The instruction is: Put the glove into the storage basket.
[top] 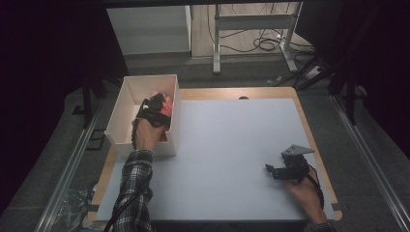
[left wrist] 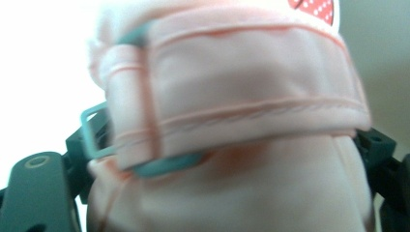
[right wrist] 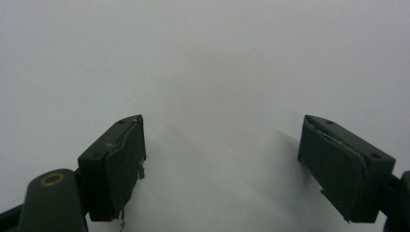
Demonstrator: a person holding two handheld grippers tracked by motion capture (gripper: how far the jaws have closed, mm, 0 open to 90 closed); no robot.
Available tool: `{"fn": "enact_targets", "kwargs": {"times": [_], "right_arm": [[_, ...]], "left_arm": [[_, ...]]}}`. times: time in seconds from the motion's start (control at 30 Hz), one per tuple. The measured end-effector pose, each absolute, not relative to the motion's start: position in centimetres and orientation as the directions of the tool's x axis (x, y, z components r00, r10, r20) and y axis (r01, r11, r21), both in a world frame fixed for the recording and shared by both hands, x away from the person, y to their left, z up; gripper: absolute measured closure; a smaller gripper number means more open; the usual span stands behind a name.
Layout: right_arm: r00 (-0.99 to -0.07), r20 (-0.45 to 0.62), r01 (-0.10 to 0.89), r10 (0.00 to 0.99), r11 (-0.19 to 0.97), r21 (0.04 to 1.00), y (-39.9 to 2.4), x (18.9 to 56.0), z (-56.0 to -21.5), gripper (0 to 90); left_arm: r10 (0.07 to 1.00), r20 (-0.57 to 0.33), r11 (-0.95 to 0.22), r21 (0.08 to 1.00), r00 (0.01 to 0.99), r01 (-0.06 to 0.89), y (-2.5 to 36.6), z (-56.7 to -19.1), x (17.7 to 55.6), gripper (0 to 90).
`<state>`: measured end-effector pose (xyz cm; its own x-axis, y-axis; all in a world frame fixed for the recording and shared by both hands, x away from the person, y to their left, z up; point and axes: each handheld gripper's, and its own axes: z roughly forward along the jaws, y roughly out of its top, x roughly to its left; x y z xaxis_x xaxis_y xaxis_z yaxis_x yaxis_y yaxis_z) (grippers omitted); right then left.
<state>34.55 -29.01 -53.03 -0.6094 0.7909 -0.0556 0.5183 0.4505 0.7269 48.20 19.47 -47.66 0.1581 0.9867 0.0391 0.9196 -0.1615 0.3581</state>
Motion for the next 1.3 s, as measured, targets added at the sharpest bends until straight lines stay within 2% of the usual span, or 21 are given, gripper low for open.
{"fn": "enact_targets", "kwargs": {"times": [0.23, 0.5, 1.3], "right_arm": [[-0.609, -0.056, 0.518, 0.791, 0.450, 0.727, -29.0, 34.5, -53.0, 17.4], [-0.609, -0.056, 0.518, 0.791, 0.451, 0.727, -29.0, 34.5, -53.0, 17.4], [-0.609, -0.056, 0.518, 0.791, 0.451, 0.727, -29.0, 34.5, -53.0, 17.4]], "left_arm": [[0.987, 0.022, -0.157, 0.366, 0.159, 0.917, 19.8, -47.5, 47.9, 10.2], [0.985, 0.031, -0.166, 0.416, 0.168, 0.894, 19.9, -46.4, 46.9, 7.7], [0.980, 0.002, -0.171, 0.532, 0.200, 0.829, 21.2, -43.7, 44.8, 6.9]]}}
